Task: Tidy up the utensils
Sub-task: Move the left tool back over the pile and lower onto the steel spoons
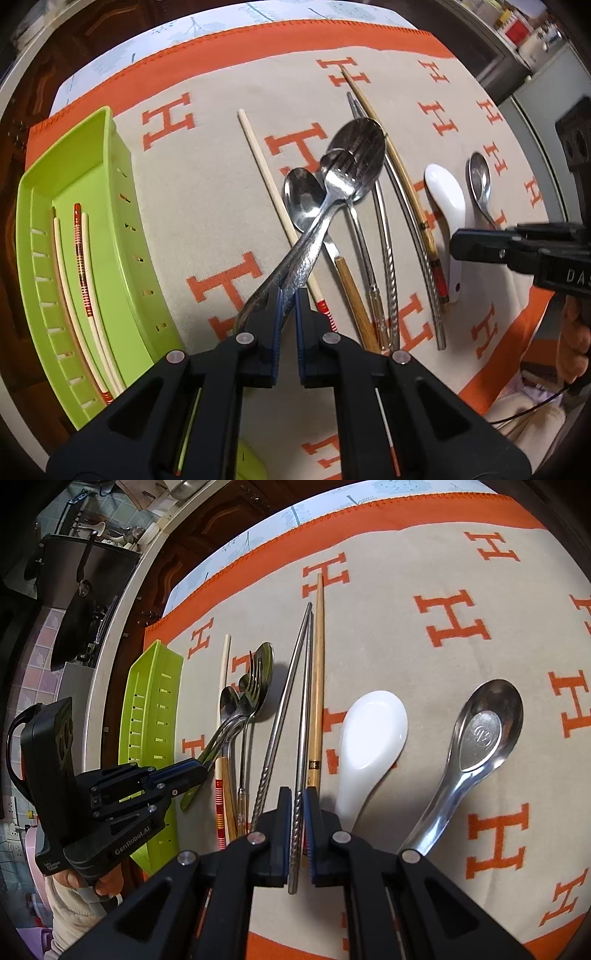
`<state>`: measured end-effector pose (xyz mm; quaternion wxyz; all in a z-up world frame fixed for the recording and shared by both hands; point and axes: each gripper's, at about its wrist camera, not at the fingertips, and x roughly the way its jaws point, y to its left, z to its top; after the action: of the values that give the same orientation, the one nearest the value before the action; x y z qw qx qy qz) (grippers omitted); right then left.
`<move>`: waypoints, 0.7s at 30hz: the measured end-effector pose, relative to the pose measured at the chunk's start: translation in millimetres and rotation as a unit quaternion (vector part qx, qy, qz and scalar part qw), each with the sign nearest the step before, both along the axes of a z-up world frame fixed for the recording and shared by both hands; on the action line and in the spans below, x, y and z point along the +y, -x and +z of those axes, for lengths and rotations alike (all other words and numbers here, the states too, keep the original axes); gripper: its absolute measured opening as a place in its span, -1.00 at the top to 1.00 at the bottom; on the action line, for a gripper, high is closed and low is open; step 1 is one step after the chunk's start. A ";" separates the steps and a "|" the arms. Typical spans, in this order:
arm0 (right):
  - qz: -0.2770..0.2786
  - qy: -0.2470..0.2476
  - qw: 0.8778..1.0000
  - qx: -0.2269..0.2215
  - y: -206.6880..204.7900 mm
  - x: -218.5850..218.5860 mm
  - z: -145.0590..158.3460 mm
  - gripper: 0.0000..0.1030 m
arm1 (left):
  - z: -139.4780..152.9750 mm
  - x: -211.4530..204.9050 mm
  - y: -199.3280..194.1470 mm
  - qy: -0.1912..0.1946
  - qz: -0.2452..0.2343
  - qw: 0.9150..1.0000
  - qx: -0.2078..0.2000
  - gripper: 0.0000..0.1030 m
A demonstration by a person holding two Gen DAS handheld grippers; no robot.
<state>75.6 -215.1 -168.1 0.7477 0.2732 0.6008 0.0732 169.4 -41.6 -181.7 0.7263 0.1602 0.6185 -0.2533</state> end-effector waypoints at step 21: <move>0.001 -0.006 1.000 0.000 3.6 0.7 -4.9 0.87 | -6.7 -34.5 34.8 -0.115 -0.053 0.985 -0.118 0.71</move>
<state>72.1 -214.4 -173.0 0.7458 0.2771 0.6008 0.0778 134.6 -76.1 -188.4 0.7565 0.3037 0.5444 -0.1977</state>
